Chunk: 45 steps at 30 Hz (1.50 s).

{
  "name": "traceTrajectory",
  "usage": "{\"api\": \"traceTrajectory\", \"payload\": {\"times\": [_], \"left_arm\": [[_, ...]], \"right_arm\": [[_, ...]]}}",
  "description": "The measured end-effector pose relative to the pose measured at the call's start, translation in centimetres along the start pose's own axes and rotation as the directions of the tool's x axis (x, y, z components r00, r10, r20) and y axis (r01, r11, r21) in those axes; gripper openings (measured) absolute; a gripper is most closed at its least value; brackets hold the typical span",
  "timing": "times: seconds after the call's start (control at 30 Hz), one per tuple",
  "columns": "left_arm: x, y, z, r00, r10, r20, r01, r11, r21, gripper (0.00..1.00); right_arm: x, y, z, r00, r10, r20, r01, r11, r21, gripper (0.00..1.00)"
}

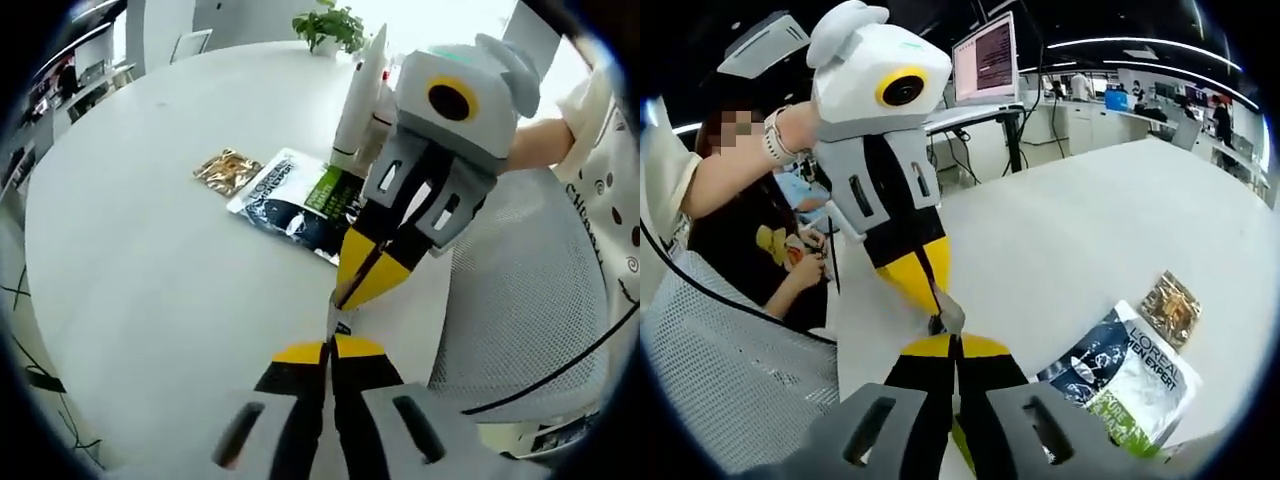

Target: Arrange the skincare products in the storage area until every visible bottle or jar stands upright without overlapping.

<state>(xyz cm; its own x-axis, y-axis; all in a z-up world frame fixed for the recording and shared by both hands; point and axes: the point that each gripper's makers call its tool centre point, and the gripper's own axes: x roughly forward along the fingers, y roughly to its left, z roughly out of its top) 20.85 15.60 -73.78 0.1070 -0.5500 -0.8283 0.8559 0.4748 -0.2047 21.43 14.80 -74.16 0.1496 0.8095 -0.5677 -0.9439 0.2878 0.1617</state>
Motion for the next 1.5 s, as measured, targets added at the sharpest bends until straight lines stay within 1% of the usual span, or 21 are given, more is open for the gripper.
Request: {"api": "traceTrajectory", "payload": {"times": [0.07,0.13,0.3,0.43,0.57,0.67,0.73,0.77,0.83,0.9,0.93,1.0,1.03,1.07,1.13,1.17,1.2,1.23,1.33,1.43,1.5], "left_arm": [[0.3,0.5,0.0,1.000,0.008,-0.001,-0.008,1.000,0.004,0.00],[0.5,0.7,-0.2,1.000,0.011,-0.005,-0.011,1.000,0.000,0.00],[1.5,1.8,-0.6,0.999,0.029,-0.016,-0.029,0.999,0.016,0.01],[1.8,2.1,-0.6,0.998,0.056,-0.019,-0.055,0.998,0.036,0.01],[2.3,1.6,-0.6,0.997,0.061,-0.036,-0.060,0.997,0.044,0.02],[2.3,1.4,-0.4,0.997,0.065,-0.036,-0.063,0.997,0.042,0.03],[2.3,0.8,0.0,0.997,0.080,-0.023,-0.078,0.995,0.060,0.04],[2.4,0.4,0.3,0.997,0.074,-0.006,-0.073,0.993,0.094,0.04],[2.3,0.4,0.6,0.996,0.088,0.025,-0.090,0.987,0.130,0.06],[2.0,0.9,0.4,0.993,0.108,0.036,-0.112,0.984,0.140,0.09],[1.7,1.6,0.4,0.990,0.130,0.053,-0.137,0.981,0.138,0.10],[0.9,2.2,0.8,0.982,0.166,0.084,-0.178,0.972,0.152,0.10],[0.6,2.2,1.1,0.978,0.186,0.097,-0.200,0.965,0.168,0.10],[0.2,1.8,1.6,0.972,0.209,0.108,-0.227,0.953,0.202,0.10],[0.9,1.9,1.4,0.971,0.215,0.105,-0.237,0.926,0.294,0.08],[0.9,1.7,1.3,0.970,0.223,0.099,-0.243,0.924,0.296,0.08],[0.9,1.5,1.3,0.968,0.229,0.102,-0.250,0.916,0.315,0.08],[1.2,1.0,1.3,0.970,0.218,0.104,-0.241,0.907,0.346,0.09],[1.9,0.7,0.8,0.974,0.209,0.088,-0.227,0.900,0.371,0.10],[2.7,1.3,0.1,0.970,0.234,0.066,-0.241,0.888,0.391,0.09],[3.0,1.3,-0.4,0.973,0.226,0.043,-0.224,0.893,0.391,0.08]], "right_arm": [[0.1,-0.1,-0.1,1.000,-0.003,-0.005,0.003,1.000,-0.008,0.01],[0.3,-0.3,-0.4,1.000,-0.014,-0.015,0.014,0.999,-0.049,0.01],[0.9,-0.9,-0.8,0.999,-0.039,-0.023,0.037,0.997,-0.071,0.01],[1.1,-1.2,-1.2,0.998,-0.055,-0.038,0.051,0.993,-0.105,0.01],[1.4,-1.1,-1.6,0.997,-0.060,-0.051,0.054,0.991,-0.123,0.01],[1.4,-1.3,-1.6,0.996,-0.066,-0.056,0.056,0.986,-0.158,0.01],[1.4,-1.4,-1.6,0.996,-0.066,-0.058,0.055,0.984,-0.170,0.01],[1.4,-1.4,-1.6,0.996,-0.061,-0.059,0.050,0.984,-0.171,0.01],[1.4,-1.4,-1.7,0.997,-0.054,-0.062,0.043,0.984,-0.173,0.01],[1.4,-1.5,-1.7,0.997,-0.050,-0.065,0.037,0.982,-0.186,0.01],[1.5,-1.5,-1.7,0.997,-0.047,-0.067,0.034,0.982,-0.186,0.01],[1.4,-1.5,-1.7,0.997,-0.043,-0.069,0.030,0.983,-0.183,0.01],[1.4,-1.6,-1.7,0.997,-0.042,-0.070,0.029,0.984,-0.176,0.01],[1.4,-1.5,-1.7,0.997,-0.041,-0.070,0.028,0.984,-0.175,0.01],[1.4,-1.5,-1.7,0.997,-0.040,-0.071,0.027,0.985,-0.173,0.01],[1.4,-1.6,-1.7,0.997,-0.039,-0.070,0.027,0.985,-0.170,0.01],[1.4,-1.6,-1.7,0.997,-0.035,-0.071,0.023,0.986,-0.165,0.01],[1.4,-1.6,-1.7,0.997,-0.031,-0.072,0.020,0.987,-0.158,0.01],[1.4,-1.7,-1.8,0.997,-0.026,-0.074,0.015,0.989,-0.149,0.01],[1.4,-1.7,-1.8,0.997,-0.026,-0.076,0.015,0.989,-0.145,0.02],[1.4,-1.7,-1.8,0.997,-0.027,-0.075,0.016,0.990,-0.143,0.02]]}}
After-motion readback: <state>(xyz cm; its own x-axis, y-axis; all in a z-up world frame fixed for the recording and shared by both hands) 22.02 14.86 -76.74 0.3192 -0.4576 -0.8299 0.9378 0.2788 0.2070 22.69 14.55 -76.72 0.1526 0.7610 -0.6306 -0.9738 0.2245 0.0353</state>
